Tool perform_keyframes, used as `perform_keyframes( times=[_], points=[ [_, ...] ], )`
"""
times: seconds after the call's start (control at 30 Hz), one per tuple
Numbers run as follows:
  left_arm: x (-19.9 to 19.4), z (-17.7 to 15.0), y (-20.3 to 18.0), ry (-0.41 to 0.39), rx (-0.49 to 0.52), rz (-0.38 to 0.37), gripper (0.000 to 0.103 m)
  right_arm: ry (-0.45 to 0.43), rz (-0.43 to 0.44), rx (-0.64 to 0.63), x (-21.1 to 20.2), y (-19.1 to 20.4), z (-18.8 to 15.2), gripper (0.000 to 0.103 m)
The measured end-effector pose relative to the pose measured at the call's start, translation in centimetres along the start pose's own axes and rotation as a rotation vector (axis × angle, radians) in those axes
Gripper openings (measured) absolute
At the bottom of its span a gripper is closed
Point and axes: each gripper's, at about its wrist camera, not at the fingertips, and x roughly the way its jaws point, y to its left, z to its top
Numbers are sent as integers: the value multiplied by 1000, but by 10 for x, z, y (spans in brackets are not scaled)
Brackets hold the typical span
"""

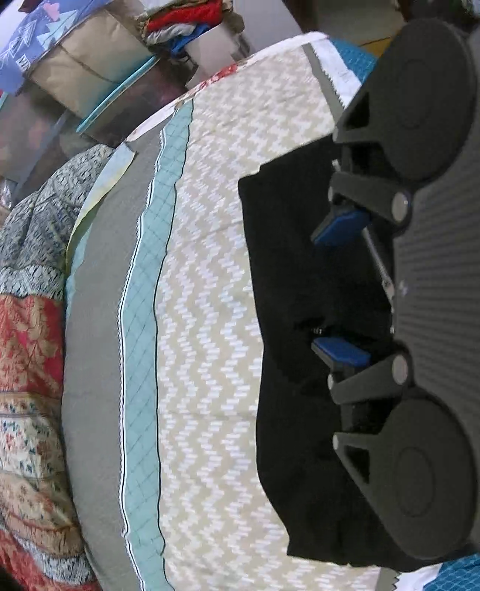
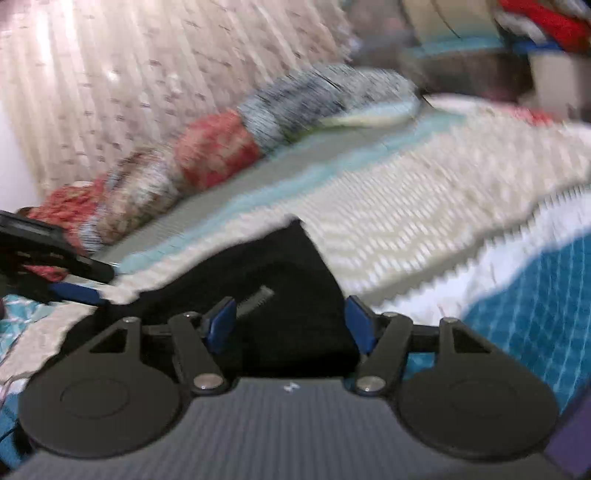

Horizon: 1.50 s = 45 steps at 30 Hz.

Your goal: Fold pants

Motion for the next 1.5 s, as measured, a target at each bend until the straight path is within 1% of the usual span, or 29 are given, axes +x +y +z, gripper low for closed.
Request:
perform_keyframes(
  times=[0.03,0.07,0.1,0.13,0.17,0.2,0.23,0.27,0.33,0.4,0.43,0.47,0.5,0.53,0.57,0.67,0.77,0.83,0.97,1.03,1.13,1.2,1.3,1.37,1.4,1.43,1.5],
  points=[
    [0,-1,-8,5,16,0,58,10,1,20,0,-3,-2,59],
    [1,0,-14,13,38,0,59,19,-12,30,3,-2,0,29],
    [3,3,-23,22,61,1,62,39,-2,34,2,5,4,25],
    [5,6,-32,33,81,4,66,19,21,22,-2,16,8,23],
    [6,9,-40,42,96,7,71,-5,51,-19,-3,32,14,23],
    [8,13,-49,47,114,8,88,-28,69,-88,-11,51,16,23],
    [11,15,-56,49,135,8,100,-46,73,-158,-15,70,16,23],
    [13,17,-66,50,170,8,101,-59,75,-221,-19,89,14,23],
    [17,20,-79,55,213,35,101,-71,84,-305,-25,115,10,23],
    [18,23,-89,59,252,43,101,-68,69,-375,-27,134,3,23],
    [18,23,-91,60,272,49,90,-69,64,-407,-28,142,-1,22],
    [20,22,-93,66,294,62,74,-71,67,-425,-30,147,-4,22],
    [21,21,-90,87,306,62,33,-72,76,-435,-35,150,-6,22],
    [23,21,-85,121,291,41,14,-74,82,-446,-36,153,-8,22],
    [20,21,-77,130,261,15,14,-74,86,-458,-39,155,-9,22],
    [-7,19,-55,69,216,-27,13,-88,102,-479,-46,166,-13,22],
    [-46,15,-16,-1,123,-81,13,-107,158,-493,-50,178,-15,22],
    [-71,10,12,-40,58,-100,13,-116,206,-521,-53,194,-20,22],
    [-109,-12,78,-118,-100,-104,13,-106,306,-606,-52,236,-35,22],
    [-117,-29,111,-144,-184,-90,13,-81,339,-652,-45,254,-45,22],
    [-110,-55,159,-137,-314,-61,13,-5,384,-693,-28,275,-67,22],
    [-96,-69,183,-122,-369,-23,13,58,396,-707,-11,285,-82,22],
    [-66,-82,205,-71,-402,31,13,150,385,-742,10,294,-107,23],
    [-50,-85,208,-58,-394,57,14,190,391,-780,16,296,-116,25],
    [-49,-85,206,-68,-383,62,14,191,411,-791,14,296,-117,27],
    [-51,-84,205,-75,-375,62,14,188,433,-776,9,293,-110,28],
    [-55,-81,203,-84,-360,59,16,186,501,-694,-5,281,-84,35]
  ],
)
